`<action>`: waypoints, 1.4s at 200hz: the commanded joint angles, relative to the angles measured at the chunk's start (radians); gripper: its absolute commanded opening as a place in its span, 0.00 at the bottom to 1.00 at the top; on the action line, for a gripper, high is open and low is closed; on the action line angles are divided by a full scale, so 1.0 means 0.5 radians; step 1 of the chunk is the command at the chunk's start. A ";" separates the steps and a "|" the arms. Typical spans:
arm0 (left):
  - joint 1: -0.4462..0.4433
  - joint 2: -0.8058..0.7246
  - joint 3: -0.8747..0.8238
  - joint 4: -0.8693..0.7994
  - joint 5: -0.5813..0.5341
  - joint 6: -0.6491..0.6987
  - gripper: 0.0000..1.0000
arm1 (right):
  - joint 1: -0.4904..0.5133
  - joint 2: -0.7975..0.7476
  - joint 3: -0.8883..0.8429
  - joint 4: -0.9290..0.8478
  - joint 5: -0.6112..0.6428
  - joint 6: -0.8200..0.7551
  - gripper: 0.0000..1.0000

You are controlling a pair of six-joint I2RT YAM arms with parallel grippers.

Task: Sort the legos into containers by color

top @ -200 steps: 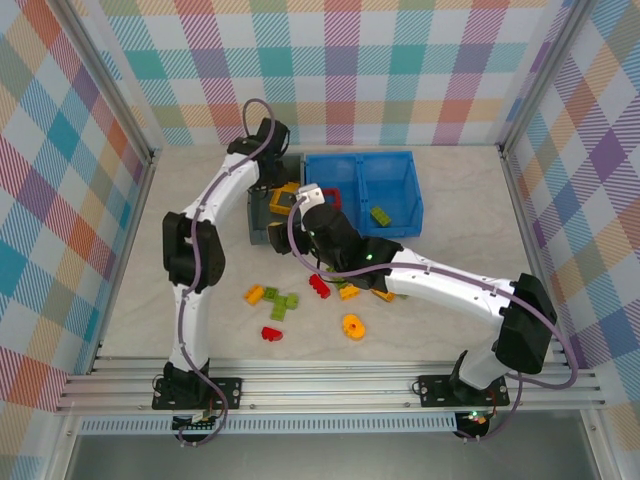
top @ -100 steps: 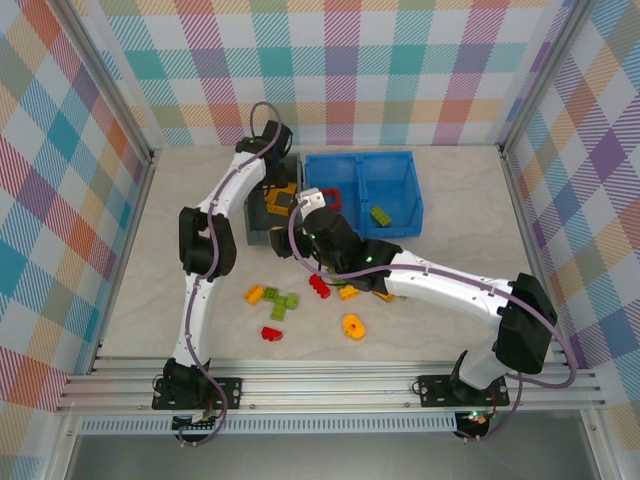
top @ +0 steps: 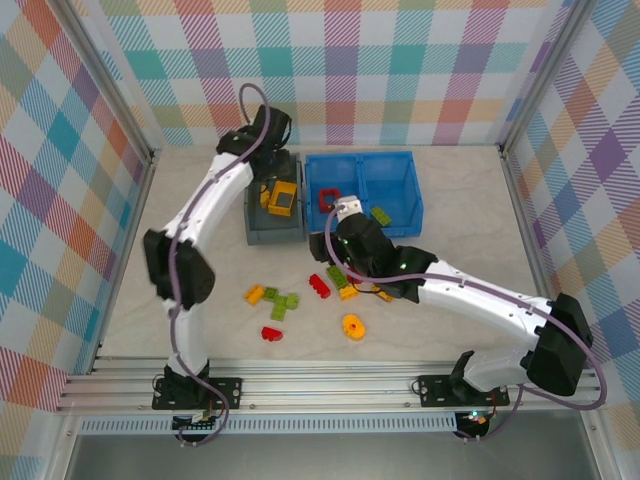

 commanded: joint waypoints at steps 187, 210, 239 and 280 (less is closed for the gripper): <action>-0.489 -2.620 -2.232 0.142 0.591 -0.836 0.59 | -0.085 1.243 0.609 -0.692 -0.631 -0.351 0.41; -0.488 -2.612 -2.236 0.154 0.581 -0.832 0.59 | -0.085 1.278 0.609 -0.678 -0.662 -0.341 0.37; -0.489 -2.612 -2.250 0.166 0.590 -0.836 0.59 | -0.085 1.292 0.612 -0.663 -0.646 -0.319 0.29; -0.488 -2.521 -2.190 0.310 0.615 -0.823 0.60 | -0.135 0.894 0.567 -0.669 -0.505 -0.256 0.25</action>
